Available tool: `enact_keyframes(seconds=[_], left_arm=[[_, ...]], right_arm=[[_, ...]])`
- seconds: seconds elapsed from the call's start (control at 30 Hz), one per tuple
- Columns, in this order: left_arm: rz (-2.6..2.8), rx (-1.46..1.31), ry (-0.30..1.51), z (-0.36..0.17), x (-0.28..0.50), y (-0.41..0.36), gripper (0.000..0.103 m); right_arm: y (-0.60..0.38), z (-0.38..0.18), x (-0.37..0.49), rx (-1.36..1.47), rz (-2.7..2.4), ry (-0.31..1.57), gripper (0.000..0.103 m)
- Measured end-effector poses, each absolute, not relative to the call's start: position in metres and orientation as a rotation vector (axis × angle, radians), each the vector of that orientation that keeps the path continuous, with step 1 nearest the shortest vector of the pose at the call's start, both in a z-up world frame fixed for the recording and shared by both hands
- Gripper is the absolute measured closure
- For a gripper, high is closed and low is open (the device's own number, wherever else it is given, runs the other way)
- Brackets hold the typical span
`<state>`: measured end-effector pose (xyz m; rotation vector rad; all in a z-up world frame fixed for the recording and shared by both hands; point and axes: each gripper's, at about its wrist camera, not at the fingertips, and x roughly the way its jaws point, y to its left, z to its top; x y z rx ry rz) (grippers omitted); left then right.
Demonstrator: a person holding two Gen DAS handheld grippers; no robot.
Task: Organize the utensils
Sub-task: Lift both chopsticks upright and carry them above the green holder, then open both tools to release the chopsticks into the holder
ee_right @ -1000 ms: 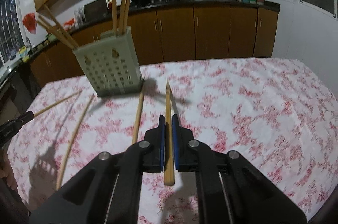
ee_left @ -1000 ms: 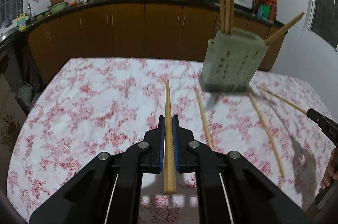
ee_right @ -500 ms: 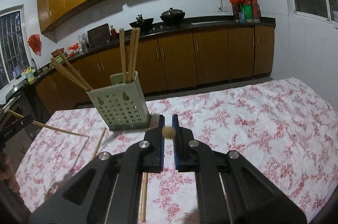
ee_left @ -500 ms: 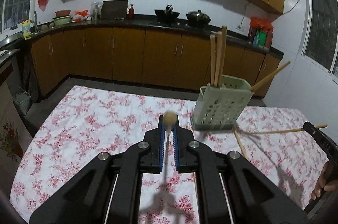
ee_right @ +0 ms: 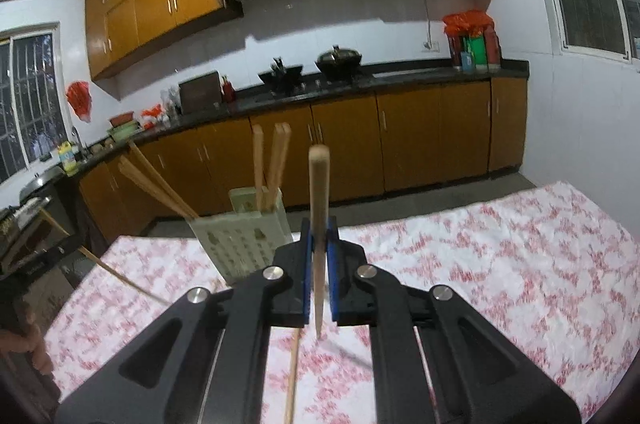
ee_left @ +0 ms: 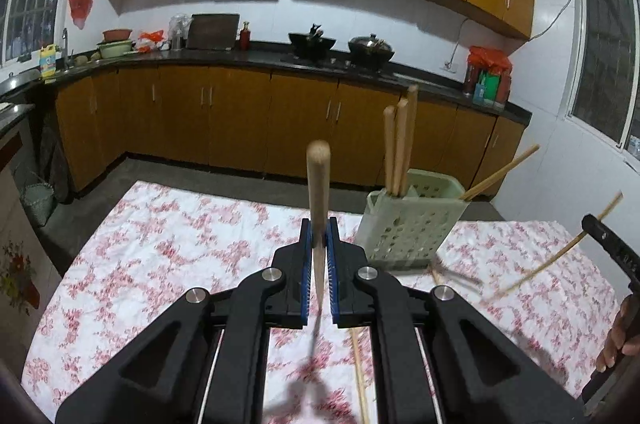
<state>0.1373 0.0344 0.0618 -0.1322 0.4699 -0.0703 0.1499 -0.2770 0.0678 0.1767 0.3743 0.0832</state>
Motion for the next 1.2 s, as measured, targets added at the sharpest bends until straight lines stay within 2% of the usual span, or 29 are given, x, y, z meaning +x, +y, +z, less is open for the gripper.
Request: enact_keyframes(seconds=[0.43,0.57,0.83,1.2], left_arm=[[-0.155,-0.139,0.217,0.151,0.167,-0.019,0.095],[-0.140,-0.139,0.130,0.168,0.186,-0.030,0.095],[-0.075,-0.186,0.075,0.155,0.234,-0.035,0.095],[-0.080,-0.186,0.194,0.103,0.247,-0.031,0.095]], right_arm=[[-0.250,0.168,0.172,0.201,0.177,0.099,0.095],[-0.243,0.182,0.194,0.220,0.158,0.030,0.095],[-0.230,0.158,0.255,0.217,0.107,0.025,0.095],[-0.234,0.113,0.285,0.243,0.114,0.161,0.094]])
